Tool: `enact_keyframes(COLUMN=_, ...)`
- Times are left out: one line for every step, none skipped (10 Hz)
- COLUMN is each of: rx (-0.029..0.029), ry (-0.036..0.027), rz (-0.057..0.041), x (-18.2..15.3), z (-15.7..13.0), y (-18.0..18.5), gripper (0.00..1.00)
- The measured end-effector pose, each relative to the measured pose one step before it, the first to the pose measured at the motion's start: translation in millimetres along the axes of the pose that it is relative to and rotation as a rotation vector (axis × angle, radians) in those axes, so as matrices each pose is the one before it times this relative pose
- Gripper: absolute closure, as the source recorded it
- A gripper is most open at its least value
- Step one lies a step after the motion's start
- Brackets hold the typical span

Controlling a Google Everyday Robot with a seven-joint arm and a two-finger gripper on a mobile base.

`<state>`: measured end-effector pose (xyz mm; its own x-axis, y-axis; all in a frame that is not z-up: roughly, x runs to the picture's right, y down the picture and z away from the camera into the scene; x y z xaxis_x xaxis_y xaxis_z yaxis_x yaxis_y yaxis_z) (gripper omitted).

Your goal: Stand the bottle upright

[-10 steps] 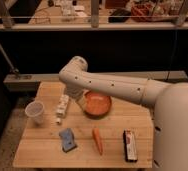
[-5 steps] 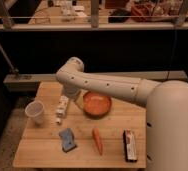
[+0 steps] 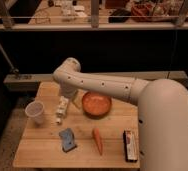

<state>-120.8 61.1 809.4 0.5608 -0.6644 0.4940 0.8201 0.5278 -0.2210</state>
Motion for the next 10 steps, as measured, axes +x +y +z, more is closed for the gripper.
enact_keyframes(rx=-0.00114, ry=-0.00580, rz=-0.01074, x=-4.14, z=2.94, y=-6.44, gripper=0.20)
enact_keyframes(rx=-0.00186, ry=-0.00831, rz=-0.00751, x=-2.26, z=3.78, y=-3.66, gripper=0.20)
enact_keyframes(rx=-0.00889, ry=-0.00178, rz=-0.00311, x=1.42, z=4.56, y=1.22, gripper=0.20)
enact_keyframes(rx=0.00099, ry=-0.00289, rz=-0.00514, x=-0.14, z=4.54, y=-3.75, gripper=0.20)
enact_keyframes(rx=0.00105, ry=-0.00972, rz=-0.00170, x=-2.81, z=7.81, y=-3.96, gripper=0.20)
enact_keyframes(rx=0.00087, ry=-0.00945, rz=-0.00010, x=-2.55, z=7.41, y=-3.83, gripper=0.20)
enact_keyframes(rx=0.00010, ry=-0.00702, rz=-0.00018, x=-1.95, z=5.55, y=-3.40, gripper=0.20)
enact_keyframes(rx=0.00105, ry=-0.00441, rz=0.00111, x=-1.26, z=2.97, y=-2.73, gripper=0.20)
enact_keyframes(rx=0.00120, ry=-0.00393, rz=0.00776, x=1.10, z=2.06, y=-0.04, gripper=0.20)
enact_keyframes(rx=0.00163, ry=-0.00518, rz=0.01330, x=1.69, z=7.24, y=0.43, gripper=0.20)
